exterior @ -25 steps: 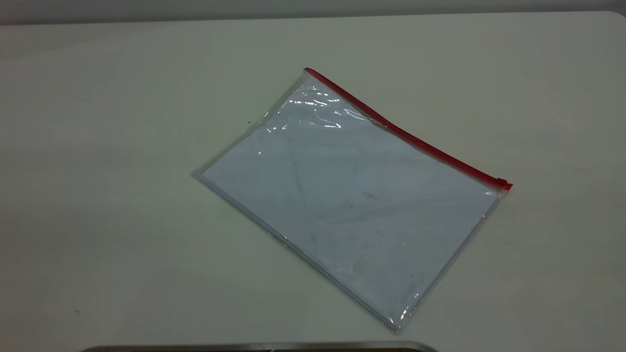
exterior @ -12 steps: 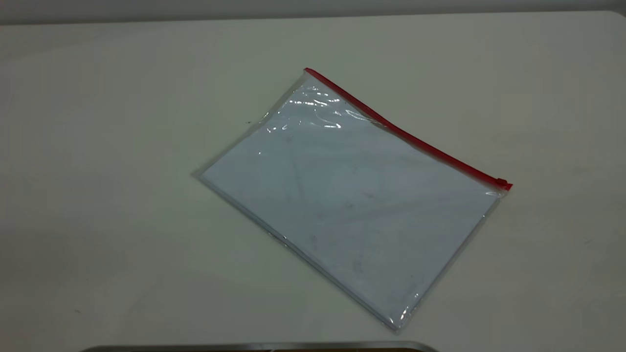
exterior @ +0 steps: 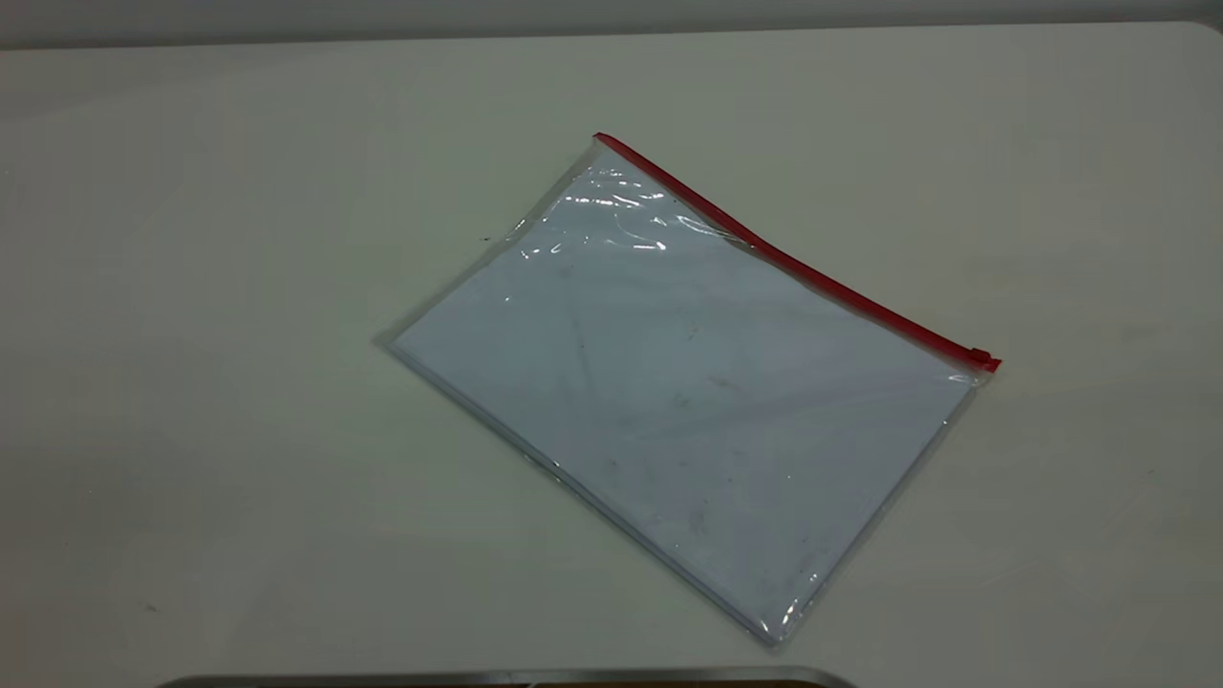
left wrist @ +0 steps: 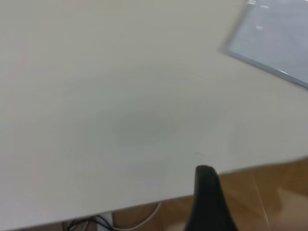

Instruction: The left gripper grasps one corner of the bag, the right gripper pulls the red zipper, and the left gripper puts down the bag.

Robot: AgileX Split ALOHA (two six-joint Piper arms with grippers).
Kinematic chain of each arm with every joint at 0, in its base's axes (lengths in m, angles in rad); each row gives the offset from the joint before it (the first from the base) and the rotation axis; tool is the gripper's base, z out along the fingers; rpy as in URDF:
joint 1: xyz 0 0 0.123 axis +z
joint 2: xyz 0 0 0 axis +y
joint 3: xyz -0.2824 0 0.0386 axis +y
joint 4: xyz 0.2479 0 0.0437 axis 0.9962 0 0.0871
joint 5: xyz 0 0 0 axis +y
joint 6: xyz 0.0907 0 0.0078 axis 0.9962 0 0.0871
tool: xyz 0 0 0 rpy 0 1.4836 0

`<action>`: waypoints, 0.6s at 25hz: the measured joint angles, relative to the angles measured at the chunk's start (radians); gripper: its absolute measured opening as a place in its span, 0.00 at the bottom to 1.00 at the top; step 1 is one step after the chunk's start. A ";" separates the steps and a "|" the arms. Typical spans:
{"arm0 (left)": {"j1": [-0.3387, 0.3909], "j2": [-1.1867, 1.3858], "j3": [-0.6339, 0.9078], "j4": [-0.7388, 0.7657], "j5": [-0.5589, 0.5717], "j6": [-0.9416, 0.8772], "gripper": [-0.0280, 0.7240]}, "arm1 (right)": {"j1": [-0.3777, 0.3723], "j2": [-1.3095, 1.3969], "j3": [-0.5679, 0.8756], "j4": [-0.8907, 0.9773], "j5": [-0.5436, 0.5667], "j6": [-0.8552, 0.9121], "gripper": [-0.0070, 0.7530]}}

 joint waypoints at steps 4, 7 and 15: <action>0.042 -0.042 0.000 0.000 -0.002 0.003 0.80 | 0.000 0.000 0.000 0.000 0.001 0.000 0.58; 0.044 -0.048 0.000 -0.001 -0.002 0.004 0.80 | 0.000 0.000 0.000 0.000 0.001 0.000 0.58; 0.044 -0.048 0.000 -0.001 -0.002 0.004 0.80 | 0.000 0.000 0.000 0.001 0.001 0.000 0.58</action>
